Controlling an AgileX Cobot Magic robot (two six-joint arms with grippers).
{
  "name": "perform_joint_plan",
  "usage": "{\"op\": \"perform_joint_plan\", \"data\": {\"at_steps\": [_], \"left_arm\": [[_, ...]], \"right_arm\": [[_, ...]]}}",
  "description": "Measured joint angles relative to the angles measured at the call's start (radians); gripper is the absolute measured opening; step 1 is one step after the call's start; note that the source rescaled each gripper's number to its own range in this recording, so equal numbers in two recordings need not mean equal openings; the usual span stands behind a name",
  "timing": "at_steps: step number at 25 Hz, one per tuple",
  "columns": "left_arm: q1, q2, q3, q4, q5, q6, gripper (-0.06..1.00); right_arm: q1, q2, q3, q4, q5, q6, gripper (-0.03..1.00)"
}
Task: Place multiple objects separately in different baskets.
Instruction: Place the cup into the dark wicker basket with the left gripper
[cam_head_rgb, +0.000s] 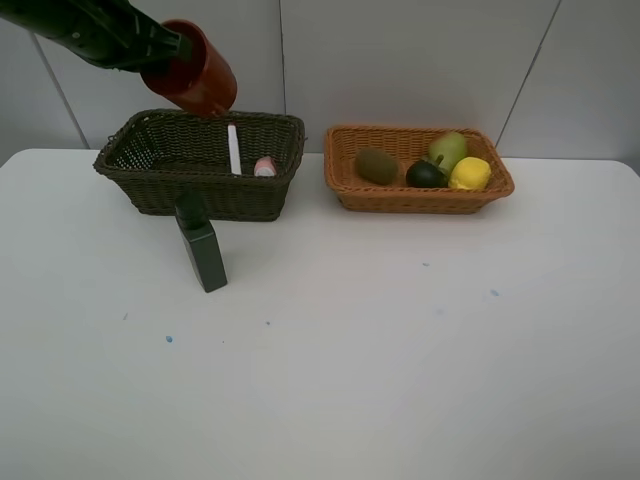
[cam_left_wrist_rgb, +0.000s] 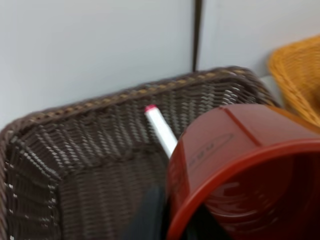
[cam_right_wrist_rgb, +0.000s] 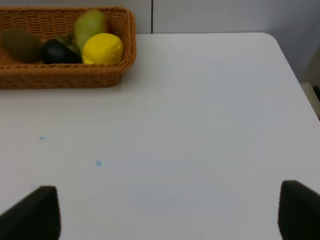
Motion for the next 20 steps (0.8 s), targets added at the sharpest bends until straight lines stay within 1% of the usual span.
{"op": "perform_joint_plan", "data": {"at_steps": [5,12,16,20], "left_arm": [[0.049,0.093,-0.055,0.017,0.0,-0.008,0.0],[0.144,0.176,-0.058,0.087,0.0,-0.061,0.0],[0.195,0.222,-0.058,0.093,-0.004,-0.079,0.0],[0.219,0.275,-0.058,0.099,-0.015,-0.08,0.0]], "right_arm": [[0.0,0.0,0.0,0.0,0.0,0.0,0.94],[0.0,0.0,0.0,0.0,0.0,0.0,0.94],[0.0,0.0,0.0,0.0,0.0,0.0,0.94],[0.0,0.0,0.0,0.0,0.0,0.0,0.94]]}}
